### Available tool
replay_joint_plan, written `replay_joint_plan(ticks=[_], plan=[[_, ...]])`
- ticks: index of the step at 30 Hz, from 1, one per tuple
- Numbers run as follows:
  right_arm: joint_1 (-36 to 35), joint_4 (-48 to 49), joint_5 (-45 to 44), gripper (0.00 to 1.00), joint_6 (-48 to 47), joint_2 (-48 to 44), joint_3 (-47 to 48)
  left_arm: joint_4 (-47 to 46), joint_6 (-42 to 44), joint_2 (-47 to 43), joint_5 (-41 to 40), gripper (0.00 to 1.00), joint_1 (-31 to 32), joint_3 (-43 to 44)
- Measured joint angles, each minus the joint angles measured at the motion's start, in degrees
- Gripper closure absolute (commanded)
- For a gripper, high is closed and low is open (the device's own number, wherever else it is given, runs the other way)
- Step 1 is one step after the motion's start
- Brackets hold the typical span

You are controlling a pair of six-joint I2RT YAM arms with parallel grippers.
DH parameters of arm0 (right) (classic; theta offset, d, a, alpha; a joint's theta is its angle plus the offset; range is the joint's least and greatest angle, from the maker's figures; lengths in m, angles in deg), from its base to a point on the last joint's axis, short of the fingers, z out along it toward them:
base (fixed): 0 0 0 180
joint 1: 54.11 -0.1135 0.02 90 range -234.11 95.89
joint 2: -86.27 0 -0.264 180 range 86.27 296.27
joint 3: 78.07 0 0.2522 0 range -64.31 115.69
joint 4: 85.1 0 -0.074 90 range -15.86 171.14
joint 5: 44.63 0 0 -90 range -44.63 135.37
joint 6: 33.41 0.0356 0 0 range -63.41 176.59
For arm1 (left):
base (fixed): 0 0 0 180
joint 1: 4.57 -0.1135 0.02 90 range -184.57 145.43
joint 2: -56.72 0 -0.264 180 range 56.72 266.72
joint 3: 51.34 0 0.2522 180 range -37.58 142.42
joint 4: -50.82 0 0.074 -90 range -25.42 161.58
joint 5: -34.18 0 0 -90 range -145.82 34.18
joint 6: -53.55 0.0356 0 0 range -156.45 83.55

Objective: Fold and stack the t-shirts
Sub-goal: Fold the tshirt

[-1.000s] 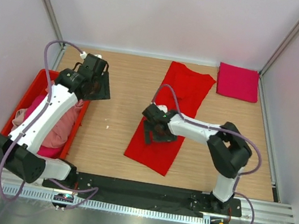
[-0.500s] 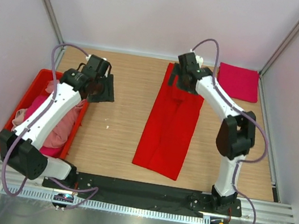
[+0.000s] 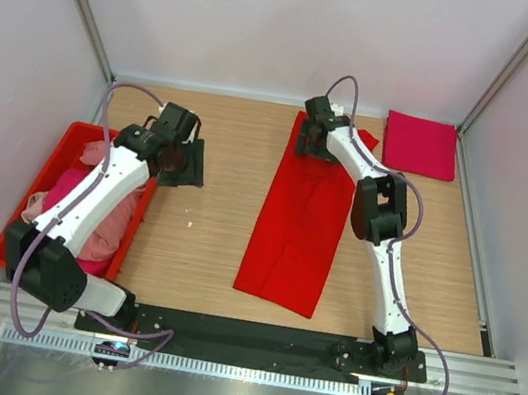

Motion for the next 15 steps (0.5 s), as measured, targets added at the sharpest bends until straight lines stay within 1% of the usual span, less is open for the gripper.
replay_joint_plan(ticks=[2, 5, 10, 13, 14, 15], plan=[[-0.3, 0.5, 0.0, 0.09, -0.7, 1.3, 1.3, -0.4, 0.4, 0.9, 0.0, 0.42, 0.0, -0.1], [-1.1, 1.2, 0.6, 0.09, -2.1, 3.9, 5.2, -1.0, 0.7, 2.2, 0.0, 0.42, 0.0, -0.4], [-3.8, 3.8, 2.4, 0.09, -4.1, 10.4, 15.6, -1.4, 0.9, 4.8, 0.5, 0.42, 0.0, -0.5], [-5.1, 6.0, 3.5, 0.08, -2.9, 11.2, 16.9, -1.5, 1.0, 6.0, 1.8, 0.43, 0.0, -0.5], [-5.4, 6.4, 4.0, 0.08, -2.3, 11.2, 17.0, -1.5, 1.0, 6.5, 2.3, 0.46, 0.0, -0.5], [-5.7, 6.7, 4.5, 0.07, -1.5, 11.2, 17.2, -1.5, 1.0, 7.3, 3.2, 0.47, 0.0, -0.5]])
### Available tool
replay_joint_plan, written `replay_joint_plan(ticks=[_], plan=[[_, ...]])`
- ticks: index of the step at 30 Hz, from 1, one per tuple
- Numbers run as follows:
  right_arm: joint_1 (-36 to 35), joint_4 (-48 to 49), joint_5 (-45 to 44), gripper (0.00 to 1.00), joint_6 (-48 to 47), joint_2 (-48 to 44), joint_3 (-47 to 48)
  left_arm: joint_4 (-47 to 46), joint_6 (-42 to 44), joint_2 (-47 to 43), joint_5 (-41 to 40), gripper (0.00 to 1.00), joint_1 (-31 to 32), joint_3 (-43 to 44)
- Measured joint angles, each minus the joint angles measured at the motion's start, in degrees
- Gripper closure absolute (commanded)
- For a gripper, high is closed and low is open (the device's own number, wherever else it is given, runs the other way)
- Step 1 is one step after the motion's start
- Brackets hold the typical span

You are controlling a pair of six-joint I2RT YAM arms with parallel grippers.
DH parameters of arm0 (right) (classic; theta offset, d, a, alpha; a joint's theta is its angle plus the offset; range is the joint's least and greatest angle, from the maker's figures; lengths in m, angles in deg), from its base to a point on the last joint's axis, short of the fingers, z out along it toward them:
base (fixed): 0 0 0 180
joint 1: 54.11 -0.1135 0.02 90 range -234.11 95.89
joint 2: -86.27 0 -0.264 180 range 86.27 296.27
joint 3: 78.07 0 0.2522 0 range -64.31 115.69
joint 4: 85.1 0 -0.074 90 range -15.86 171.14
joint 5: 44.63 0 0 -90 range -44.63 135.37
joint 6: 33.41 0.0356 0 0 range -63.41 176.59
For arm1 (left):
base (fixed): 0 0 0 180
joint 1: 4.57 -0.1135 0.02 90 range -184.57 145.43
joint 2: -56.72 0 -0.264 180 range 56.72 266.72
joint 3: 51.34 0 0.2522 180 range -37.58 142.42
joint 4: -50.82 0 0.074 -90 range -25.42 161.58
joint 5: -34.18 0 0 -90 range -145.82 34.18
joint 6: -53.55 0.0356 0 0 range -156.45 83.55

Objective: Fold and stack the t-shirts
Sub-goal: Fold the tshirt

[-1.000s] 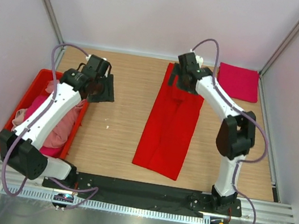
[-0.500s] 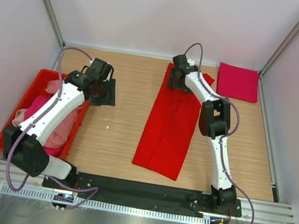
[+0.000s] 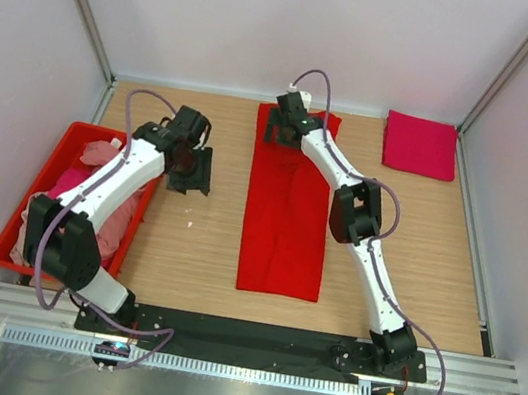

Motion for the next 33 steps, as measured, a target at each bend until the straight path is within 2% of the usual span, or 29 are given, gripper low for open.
replay_joint_plan(ticks=[6, 10, 14, 16, 19, 22, 26, 32, 33], plan=[[1.1, -3.3, 1.0, 0.05, 1.9, -2.4, -0.5, 0.0, 1.0, 5.9, 7.8, 0.52, 0.2, -0.2], [3.5, -10.6, 0.6, 0.04, 1.3, -11.9, -7.5, 0.2, 1.1, 7.8, 10.9, 0.52, 1.4, -1.9], [5.5, -14.5, -0.1, 0.06, 0.5, -32.0, -27.6, 1.0, -0.7, 7.8, 13.0, 0.53, 3.9, -2.8], [5.6, -15.5, 0.3, 0.12, 0.7, -43.7, -39.7, 0.9, -2.4, 7.8, 13.6, 0.53, 5.7, -2.9], [4.2, -17.2, 1.8, 0.17, 2.1, -58.2, -54.9, 0.9, -6.1, 7.8, 13.8, 0.53, 9.4, -3.2], [1.1, -18.6, 2.8, 0.19, 4.5, -68.6, -67.8, 0.4, -10.2, 7.7, 13.8, 0.55, 13.6, -4.9], [-4.0, -19.9, 3.8, 0.21, 8.2, -74.3, -78.7, 0.4, -15.0, 7.7, 13.6, 0.63, 17.1, -7.7], [-6.5, -19.1, 6.7, 0.24, 14.1, -78.9, -91.2, -0.6, -22.0, 7.7, 12.7, 0.64, 22.1, -10.0], [-6.5, -18.9, 6.9, 0.29, 14.8, -79.5, -92.5, -1.0, -23.3, 7.7, 12.5, 0.64, 23.3, -10.5]])
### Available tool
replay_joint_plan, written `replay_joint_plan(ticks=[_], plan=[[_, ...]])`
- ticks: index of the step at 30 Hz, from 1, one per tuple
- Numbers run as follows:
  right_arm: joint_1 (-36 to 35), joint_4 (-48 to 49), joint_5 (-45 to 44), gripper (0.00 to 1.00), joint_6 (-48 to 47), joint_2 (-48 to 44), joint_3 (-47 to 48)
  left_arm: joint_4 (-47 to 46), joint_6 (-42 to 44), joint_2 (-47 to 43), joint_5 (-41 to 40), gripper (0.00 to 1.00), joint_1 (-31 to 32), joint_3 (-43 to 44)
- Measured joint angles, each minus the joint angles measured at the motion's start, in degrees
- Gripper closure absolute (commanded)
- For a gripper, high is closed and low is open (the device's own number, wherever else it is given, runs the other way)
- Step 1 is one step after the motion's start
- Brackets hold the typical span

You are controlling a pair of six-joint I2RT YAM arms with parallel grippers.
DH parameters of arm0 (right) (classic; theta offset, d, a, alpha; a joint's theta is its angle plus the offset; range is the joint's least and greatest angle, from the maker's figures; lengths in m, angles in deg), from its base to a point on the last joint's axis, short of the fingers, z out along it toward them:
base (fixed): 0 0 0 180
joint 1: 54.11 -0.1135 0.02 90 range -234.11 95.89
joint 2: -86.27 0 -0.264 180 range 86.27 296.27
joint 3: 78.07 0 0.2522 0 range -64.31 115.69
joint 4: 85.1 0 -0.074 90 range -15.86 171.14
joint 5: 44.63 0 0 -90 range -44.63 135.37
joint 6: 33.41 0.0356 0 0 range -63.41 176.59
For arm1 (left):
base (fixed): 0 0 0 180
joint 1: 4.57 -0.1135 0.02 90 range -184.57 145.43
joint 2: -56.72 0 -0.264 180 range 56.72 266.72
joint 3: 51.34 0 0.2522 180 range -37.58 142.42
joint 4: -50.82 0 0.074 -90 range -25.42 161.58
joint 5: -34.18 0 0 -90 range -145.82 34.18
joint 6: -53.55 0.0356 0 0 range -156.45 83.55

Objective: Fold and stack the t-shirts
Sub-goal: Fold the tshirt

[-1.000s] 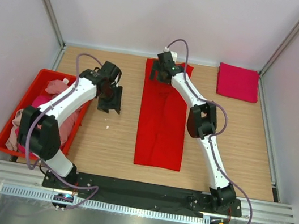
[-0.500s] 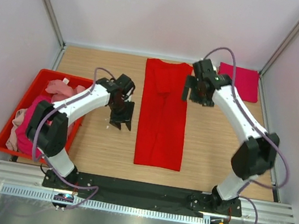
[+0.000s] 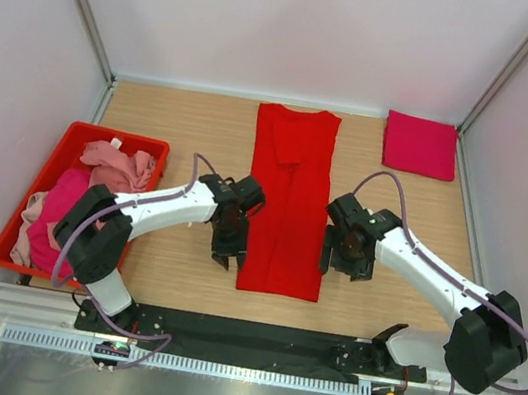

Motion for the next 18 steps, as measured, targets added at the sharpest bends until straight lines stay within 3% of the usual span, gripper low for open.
replay_joint_plan(ticks=[4, 12, 18], plan=[[0.0, 0.2, 0.7, 0.41, 2.1, -2.3, -3.1, -0.3, -5.7, 0.0, -1.4, 0.64, 3.5, -0.7], [-0.3, 3.7, 4.7, 0.42, 6.0, -5.3, -6.2, -0.2, -12.9, 0.5, -6.5, 0.59, 6.1, -0.7], [-1.2, 6.2, 7.3, 0.44, 7.2, -4.1, -7.5, -0.7, -15.1, 3.0, -7.7, 0.64, 7.5, -0.7]])
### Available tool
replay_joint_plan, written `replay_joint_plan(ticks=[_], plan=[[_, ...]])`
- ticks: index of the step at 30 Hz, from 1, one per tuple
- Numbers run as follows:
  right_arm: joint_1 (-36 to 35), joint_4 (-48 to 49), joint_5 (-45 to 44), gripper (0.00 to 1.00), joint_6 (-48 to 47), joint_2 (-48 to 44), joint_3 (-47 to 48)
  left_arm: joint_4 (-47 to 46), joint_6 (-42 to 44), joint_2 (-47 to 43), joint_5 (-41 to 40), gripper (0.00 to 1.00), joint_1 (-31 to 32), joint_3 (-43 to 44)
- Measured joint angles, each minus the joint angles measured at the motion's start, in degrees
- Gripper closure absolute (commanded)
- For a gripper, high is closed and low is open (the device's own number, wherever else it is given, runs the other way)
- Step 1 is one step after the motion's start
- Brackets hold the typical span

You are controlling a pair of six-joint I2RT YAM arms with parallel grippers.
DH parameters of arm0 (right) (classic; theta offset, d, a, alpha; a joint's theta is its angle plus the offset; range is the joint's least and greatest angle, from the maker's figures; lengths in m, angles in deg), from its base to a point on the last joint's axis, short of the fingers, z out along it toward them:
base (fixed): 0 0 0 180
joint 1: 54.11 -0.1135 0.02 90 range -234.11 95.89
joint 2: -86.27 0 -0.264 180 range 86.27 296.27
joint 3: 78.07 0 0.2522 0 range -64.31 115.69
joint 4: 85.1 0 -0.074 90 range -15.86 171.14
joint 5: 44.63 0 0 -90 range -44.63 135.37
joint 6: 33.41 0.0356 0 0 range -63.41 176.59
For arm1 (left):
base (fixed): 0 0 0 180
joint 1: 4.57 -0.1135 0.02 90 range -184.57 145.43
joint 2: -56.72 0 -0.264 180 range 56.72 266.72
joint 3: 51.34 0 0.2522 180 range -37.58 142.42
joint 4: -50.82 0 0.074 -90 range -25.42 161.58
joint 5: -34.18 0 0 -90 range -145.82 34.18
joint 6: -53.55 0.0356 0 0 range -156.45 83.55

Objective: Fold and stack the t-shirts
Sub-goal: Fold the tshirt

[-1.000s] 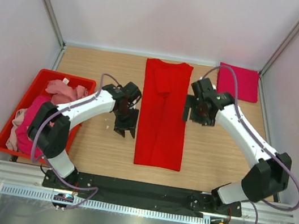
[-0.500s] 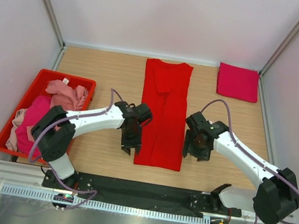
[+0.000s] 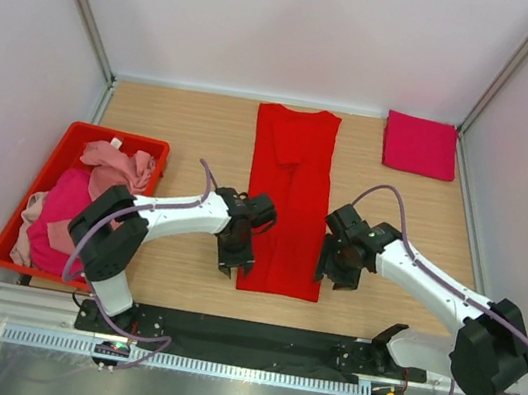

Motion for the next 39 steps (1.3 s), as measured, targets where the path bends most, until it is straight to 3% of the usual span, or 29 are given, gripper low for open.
replay_joint_plan(ticks=[39], plan=[[-2.9, 4.7, 1.2, 0.52, 1.4, 8.2, -1.6, -1.4, -2.0, 7.1, -2.4, 0.69, 2.8, 3.8]])
